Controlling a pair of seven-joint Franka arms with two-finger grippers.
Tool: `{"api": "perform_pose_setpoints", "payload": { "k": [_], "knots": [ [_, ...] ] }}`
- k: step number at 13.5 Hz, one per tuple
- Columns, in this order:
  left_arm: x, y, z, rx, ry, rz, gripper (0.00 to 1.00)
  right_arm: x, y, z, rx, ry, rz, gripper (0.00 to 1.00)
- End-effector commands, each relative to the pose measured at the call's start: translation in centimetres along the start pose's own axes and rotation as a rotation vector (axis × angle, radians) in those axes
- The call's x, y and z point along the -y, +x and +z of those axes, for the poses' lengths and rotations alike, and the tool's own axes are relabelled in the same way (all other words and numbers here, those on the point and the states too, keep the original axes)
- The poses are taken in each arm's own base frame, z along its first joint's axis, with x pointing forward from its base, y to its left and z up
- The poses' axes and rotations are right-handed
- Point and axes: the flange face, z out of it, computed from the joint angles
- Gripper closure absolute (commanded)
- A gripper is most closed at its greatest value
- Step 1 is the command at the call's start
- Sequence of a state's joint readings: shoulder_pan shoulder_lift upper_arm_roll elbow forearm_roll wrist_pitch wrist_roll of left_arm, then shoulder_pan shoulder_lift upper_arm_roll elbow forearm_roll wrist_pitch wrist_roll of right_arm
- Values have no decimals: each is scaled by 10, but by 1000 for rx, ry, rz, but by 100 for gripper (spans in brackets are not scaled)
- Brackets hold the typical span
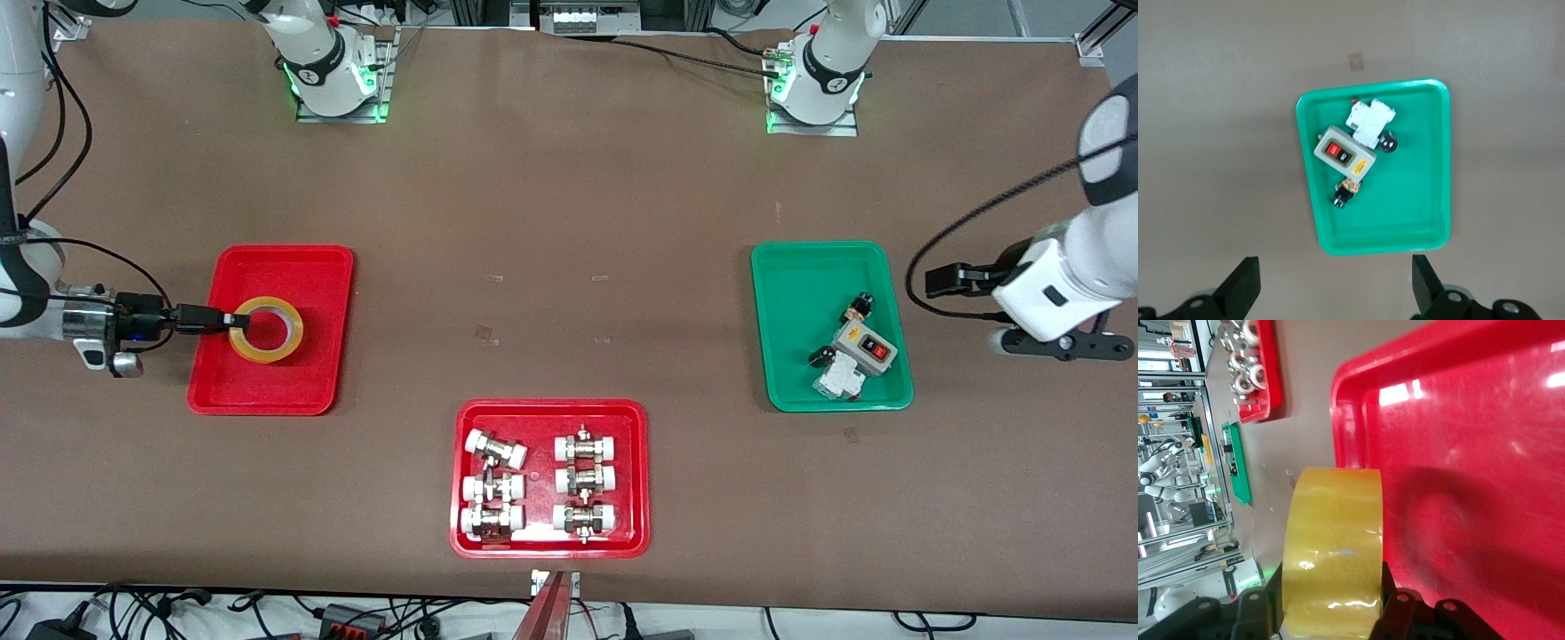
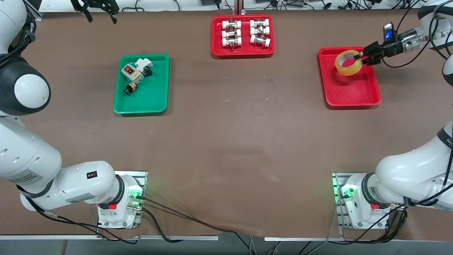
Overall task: Left arm passes tape to right arm into tray
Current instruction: 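Lower the tape into the red tray and open the right gripper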
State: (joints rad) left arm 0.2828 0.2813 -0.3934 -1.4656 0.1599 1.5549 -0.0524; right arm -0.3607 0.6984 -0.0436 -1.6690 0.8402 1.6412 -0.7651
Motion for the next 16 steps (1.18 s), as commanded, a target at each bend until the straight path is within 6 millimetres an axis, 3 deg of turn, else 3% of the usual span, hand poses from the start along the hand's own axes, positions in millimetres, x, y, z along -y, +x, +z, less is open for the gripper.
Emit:
{"api": "perform_pose_setpoints", "payload": {
  "k": [1,3,5,8,9,10,13,16],
  "knots": [
    [5,-24,-6,-46,26,-9,0,1,-5,-1,37,12,-6,78],
    [3,-23,-10,-47,33,-15,0,-5,-8,0,61,-13,7,75],
    [-1,-21,-26,-76,28,-20,0,-19,-8,9,69,-8,24,74],
    [-23,-38,-48,-59,35,8,0,-22,-7,15,77,-4,30,69],
    [-25,-44,-51,-40,31,6,0,-25,-7,16,79,1,34,31],
    [-24,-44,-56,-48,28,-7,0,-27,-7,20,84,7,37,0],
    [-28,-46,-63,-49,-47,-141,0,-24,-2,23,111,-81,8,0],
    [-25,-46,-62,-47,-44,-152,0,-7,9,36,165,-218,-50,0]
  ]
}}
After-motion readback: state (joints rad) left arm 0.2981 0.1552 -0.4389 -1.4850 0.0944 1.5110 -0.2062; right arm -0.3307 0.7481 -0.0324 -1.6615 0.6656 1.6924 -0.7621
